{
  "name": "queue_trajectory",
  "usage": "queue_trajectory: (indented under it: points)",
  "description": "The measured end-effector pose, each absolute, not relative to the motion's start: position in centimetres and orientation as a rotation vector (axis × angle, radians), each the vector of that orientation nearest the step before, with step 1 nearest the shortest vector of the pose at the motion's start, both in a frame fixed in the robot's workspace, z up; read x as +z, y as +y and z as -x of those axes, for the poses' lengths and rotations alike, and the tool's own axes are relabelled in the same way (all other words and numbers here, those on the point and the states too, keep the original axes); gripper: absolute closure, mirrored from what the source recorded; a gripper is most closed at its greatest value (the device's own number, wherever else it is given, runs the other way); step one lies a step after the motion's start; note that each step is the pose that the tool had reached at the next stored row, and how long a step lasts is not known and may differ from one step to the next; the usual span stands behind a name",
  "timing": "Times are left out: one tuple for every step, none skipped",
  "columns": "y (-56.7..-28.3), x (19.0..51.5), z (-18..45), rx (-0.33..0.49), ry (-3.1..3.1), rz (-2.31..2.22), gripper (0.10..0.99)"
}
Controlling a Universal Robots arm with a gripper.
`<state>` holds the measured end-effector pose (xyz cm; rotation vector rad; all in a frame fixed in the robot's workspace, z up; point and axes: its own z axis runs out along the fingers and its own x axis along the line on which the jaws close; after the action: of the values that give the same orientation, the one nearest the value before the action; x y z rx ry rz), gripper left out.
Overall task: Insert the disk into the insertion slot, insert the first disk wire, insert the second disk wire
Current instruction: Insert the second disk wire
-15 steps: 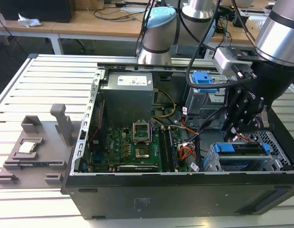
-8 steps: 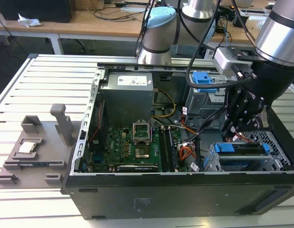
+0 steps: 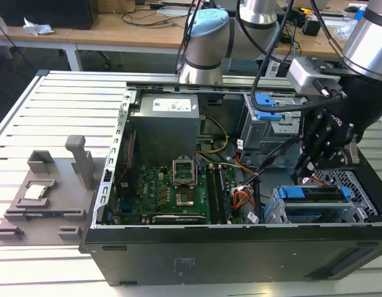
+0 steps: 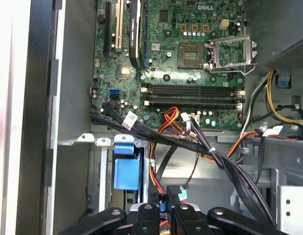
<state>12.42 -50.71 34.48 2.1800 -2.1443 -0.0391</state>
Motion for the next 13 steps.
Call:
queue_trajectory:
  points:
    - [-50.8,34.5,-12.7,-0.042,-2.143,-2.179,0.902]
    - [-50.9,34.5,-12.8,-0.044,-2.143,-2.179,0.902]
    - [-51.3,34.5,-12.8,-0.045,-2.144,-2.18,0.902]
    - [-51.8,34.5,-12.8,-0.048,-2.145,-2.181,0.902]
    - [-52.1,34.5,-12.8,-0.051,-2.146,-2.182,0.902]
    - [-52.5,34.5,-12.8,-0.054,-2.146,-2.183,0.902]
    - [-53.0,34.4,-12.9,-0.059,-2.147,-2.185,0.902]
    - [-53.2,34.4,-12.9,-0.061,-2.147,-2.184,0.902]
    - [-53.5,34.4,-13.0,-0.062,-2.147,-2.184,0.902]
    - [-53.6,34.4,-13.0,-0.063,-2.147,-2.184,0.902]
    - [-53.6,34.4,-13.0,-0.063,-2.147,-2.184,0.902]
    - [-53.6,34.4,-13.0,-0.063,-2.147,-2.184,0.902]
    - [-53.6,34.4,-13.0,-0.063,-2.147,-2.184,0.902]
